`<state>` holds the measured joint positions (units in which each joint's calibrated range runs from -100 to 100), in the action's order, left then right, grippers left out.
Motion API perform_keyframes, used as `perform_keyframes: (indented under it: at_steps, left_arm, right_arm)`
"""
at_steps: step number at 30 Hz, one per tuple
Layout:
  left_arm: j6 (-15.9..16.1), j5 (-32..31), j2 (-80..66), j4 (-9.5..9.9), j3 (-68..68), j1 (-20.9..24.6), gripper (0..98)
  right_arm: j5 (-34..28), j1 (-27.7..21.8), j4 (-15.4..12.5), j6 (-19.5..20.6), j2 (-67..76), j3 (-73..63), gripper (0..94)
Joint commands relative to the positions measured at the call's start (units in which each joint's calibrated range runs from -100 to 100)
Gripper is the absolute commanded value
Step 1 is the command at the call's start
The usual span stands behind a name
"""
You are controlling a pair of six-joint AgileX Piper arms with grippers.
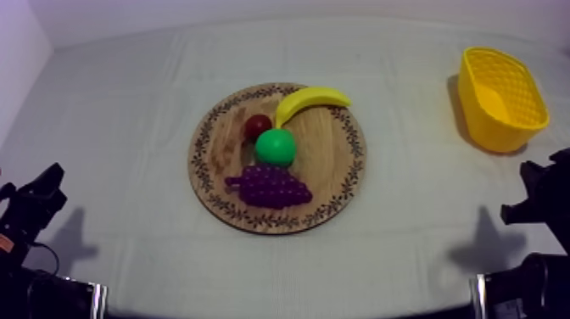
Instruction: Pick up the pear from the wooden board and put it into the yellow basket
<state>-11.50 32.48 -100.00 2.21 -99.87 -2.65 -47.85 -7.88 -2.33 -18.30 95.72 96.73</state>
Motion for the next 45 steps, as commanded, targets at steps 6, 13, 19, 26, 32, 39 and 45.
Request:
perform_keyframes:
  at_steps: [6,13,19,26,32,39,45]
  left_arm:
    - [0.00,0.01,0.00,0.02,-0.02,0.01,0.1]
    - [0.00,0.01,0.00,0.02,-0.02,0.01,0.1]
    - [0.00,0.01,0.00,0.02,-0.02,0.01,0.1]
    - [0.00,0.01,0.00,0.02,-0.02,0.01,0.1]
    - [0.00,0.01,0.00,0.02,-0.02,0.01,0.1]
    - [0.00,0.01,0.00,0.02,-0.02,0.01,0.1]
    - [0.00,0.01,0.00,0.02,-0.02,0.01,0.1]
  right_arm:
    - [0.02,0.00,0.01,0.01,0.04,0.05,0.5]
    - [0.02,0.00,0.01,0.01,0.04,0.05,0.5]
    - [0.02,0.00,0.01,0.01,0.04,0.05,0.5]
    - [0.68,0.00,0.26,1.45,0.04,0.21,0.5]
    - [2.69,0.00,1.02,3.98,0.04,0.99,0.4]
    - [3.22,0.05,2.65,8.83,0.04,1.25,0.4]
    - [2.11,1.30,4.68,11.24,0.04,-2.59,0.5]
